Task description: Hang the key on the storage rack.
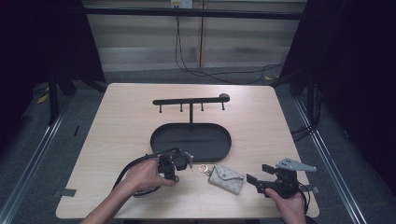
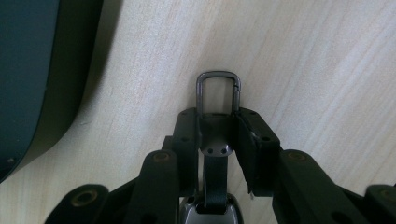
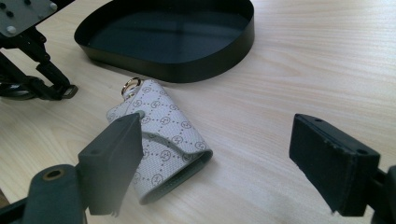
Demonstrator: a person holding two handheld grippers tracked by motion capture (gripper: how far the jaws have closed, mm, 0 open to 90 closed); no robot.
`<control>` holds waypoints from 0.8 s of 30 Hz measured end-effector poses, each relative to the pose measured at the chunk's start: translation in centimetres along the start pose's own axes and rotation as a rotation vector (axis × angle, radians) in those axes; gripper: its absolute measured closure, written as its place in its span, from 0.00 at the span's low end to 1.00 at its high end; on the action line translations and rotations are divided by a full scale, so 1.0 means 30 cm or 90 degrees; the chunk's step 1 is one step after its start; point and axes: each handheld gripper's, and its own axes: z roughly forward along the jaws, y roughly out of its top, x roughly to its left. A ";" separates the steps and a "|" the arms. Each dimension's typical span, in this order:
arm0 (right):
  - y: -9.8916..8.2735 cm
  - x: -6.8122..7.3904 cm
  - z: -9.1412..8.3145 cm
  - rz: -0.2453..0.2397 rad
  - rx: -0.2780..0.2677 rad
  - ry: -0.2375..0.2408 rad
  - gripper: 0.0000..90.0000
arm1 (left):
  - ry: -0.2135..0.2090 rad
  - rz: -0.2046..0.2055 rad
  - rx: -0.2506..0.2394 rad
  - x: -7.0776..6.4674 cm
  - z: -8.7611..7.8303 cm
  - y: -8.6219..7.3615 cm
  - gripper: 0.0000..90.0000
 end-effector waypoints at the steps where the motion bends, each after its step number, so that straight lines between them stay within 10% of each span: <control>1: 0.000 0.000 0.000 0.001 0.001 -0.001 0.19 | 0.000 0.000 0.002 0.001 0.000 0.002 0.78; 11: 0.000 -0.002 0.002 0.003 0.004 0.000 0.19 | -0.048 -0.045 0.017 0.039 -0.004 0.010 0.79; 24: -0.001 -0.006 -0.001 0.011 -0.002 -0.001 0.18 | -0.032 -0.091 -0.017 0.072 -0.095 -0.056 0.79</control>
